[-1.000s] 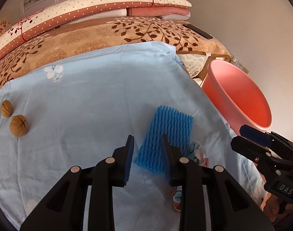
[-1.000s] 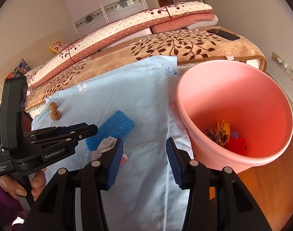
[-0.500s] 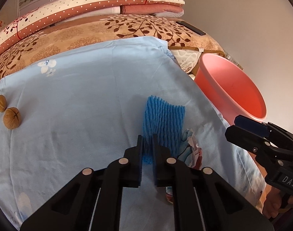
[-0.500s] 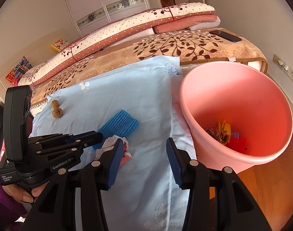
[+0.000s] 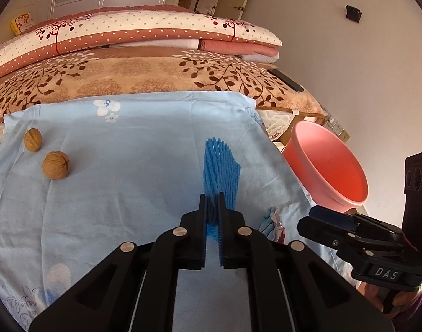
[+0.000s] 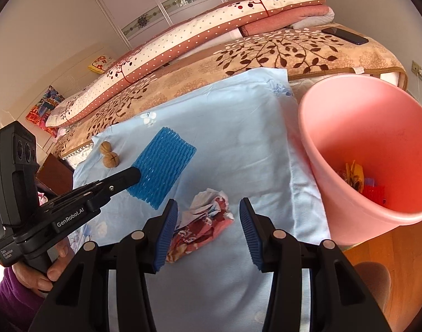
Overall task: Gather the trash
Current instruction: 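Grasp the blue mesh sleeve with the left tool while the right tool grasps the wrapper, then carry the blue mesh and wrapper over the pink bucket with both tools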
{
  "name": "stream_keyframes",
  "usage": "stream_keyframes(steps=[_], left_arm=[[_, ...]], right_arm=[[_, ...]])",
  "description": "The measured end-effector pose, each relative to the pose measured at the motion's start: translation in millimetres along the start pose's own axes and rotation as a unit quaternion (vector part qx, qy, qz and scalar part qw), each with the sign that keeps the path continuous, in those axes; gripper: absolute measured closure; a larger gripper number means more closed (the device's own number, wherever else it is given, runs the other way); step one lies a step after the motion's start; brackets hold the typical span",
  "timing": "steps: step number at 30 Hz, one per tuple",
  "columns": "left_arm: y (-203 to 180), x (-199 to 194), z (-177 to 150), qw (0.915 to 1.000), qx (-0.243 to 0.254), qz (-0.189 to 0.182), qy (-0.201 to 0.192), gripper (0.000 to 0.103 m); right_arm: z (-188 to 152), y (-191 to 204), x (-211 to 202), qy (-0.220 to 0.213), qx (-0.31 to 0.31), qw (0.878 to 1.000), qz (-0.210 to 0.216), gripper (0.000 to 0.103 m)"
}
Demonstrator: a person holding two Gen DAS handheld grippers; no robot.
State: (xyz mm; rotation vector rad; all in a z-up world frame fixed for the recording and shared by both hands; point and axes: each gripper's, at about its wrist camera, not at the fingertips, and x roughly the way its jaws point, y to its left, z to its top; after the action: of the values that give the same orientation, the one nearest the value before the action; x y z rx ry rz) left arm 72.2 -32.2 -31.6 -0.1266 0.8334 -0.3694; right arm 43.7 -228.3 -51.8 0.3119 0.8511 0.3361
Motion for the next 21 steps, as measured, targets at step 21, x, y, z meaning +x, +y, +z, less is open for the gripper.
stream_keyframes(steps=[21], left_arm=[[14.2,-14.1,-5.5,0.9997,-0.019,-0.015,-0.008,0.097]], right_arm=[[0.2,13.1,38.0,0.044,-0.013,0.998,-0.030,0.093]])
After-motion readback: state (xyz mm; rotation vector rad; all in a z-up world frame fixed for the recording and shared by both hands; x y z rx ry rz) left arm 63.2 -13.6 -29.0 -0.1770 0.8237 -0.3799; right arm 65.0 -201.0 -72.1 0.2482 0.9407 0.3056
